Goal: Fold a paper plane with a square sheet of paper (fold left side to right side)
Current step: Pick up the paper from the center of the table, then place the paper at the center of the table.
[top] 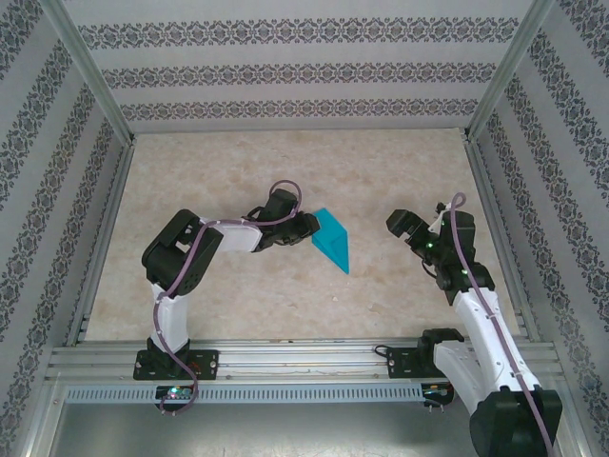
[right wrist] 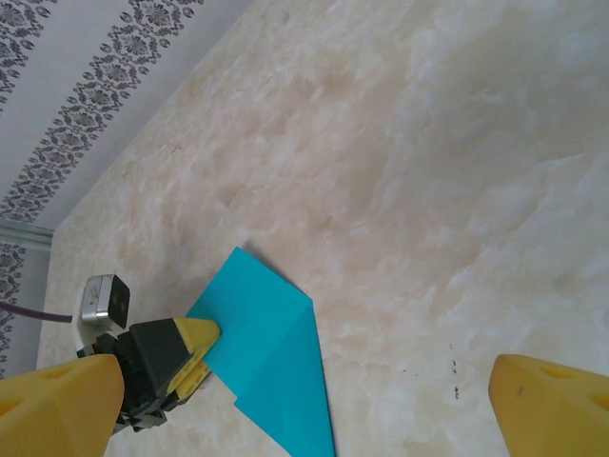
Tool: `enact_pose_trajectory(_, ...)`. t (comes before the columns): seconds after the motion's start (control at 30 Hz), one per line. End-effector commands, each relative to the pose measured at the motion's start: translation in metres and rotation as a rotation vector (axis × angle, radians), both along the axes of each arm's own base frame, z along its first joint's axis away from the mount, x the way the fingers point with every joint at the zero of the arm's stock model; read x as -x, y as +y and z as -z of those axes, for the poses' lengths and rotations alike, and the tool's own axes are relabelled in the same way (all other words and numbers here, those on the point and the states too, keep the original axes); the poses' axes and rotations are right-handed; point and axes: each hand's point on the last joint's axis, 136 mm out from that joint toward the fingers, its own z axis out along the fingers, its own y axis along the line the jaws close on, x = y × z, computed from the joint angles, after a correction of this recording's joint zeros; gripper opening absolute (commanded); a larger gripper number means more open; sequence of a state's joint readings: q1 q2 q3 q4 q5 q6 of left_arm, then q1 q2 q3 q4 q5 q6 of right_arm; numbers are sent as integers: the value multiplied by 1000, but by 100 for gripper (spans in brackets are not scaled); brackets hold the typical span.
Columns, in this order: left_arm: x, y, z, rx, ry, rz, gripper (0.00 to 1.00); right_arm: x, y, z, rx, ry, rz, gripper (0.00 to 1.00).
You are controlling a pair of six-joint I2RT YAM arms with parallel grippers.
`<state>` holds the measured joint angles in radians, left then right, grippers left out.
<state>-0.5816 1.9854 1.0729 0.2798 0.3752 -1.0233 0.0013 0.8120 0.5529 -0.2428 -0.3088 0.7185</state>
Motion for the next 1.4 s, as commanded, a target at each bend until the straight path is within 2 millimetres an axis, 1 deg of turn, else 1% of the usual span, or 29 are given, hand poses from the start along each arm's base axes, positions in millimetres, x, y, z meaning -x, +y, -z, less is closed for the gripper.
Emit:
enact_pose_trajectory(0.0, -9, -13, -26, 51, -84, 37, 18, 4, 4, 4, -5, -9, -41, 98)
enact_pose_trajectory(0.1, -6, -8, -36, 51, -115, 59, 5, 0, 11, 3, -28, -37, -76, 98)
enact_pose_trajectory(0.2, -1, -4, -52, 93, -168, 93, 0, -3, 19, 3, -48, -48, -128, 98)
enact_pose_trajectory(0.33, 13, 0, -77, 134, -247, 192, 0, -7, 36, 0, -66, -61, -257, 98)
enact_pose_trajectory(0.5, 43, -1, -107, 171, -383, 397, 0, -6, 69, -4, -116, -70, -502, 97)
enact_pose_trajectory(0.6, 53, 3, -115, 215, -411, 459, 0, -2, 88, -1, -141, -61, -631, 96)
enact_pose_trajectory(0.73, 61, 3, -129, 280, -448, 512, 0, -1, 103, 10, -135, -70, -730, 96)
enact_pose_trajectory(0.8, 65, 0, -134, 303, -455, 538, 0, -1, 111, 15, -164, -69, -782, 95)
enact_pose_trajectory(0.93, 67, -2, -136, 333, -446, 559, 0, 0, 129, 20, -217, -58, -879, 89)
enact_pose_trajectory(1.03, 66, -3, -131, 332, -429, 553, 0, 2, 144, 25, -233, -46, -936, 88)
enact_pose_trajectory(1.13, 64, -3, -124, 332, -407, 536, 0, 3, 159, 24, -278, -39, -996, 83)
enact_pose_trajectory(1.2, 63, -3, -122, 334, -405, 529, 0, 2, 164, 26, -284, -31, -1007, 81)
enact_pose_trajectory(1.37, 62, -1, -115, 316, -384, 513, 0, -3, 166, 24, -283, -30, -1003, 69)
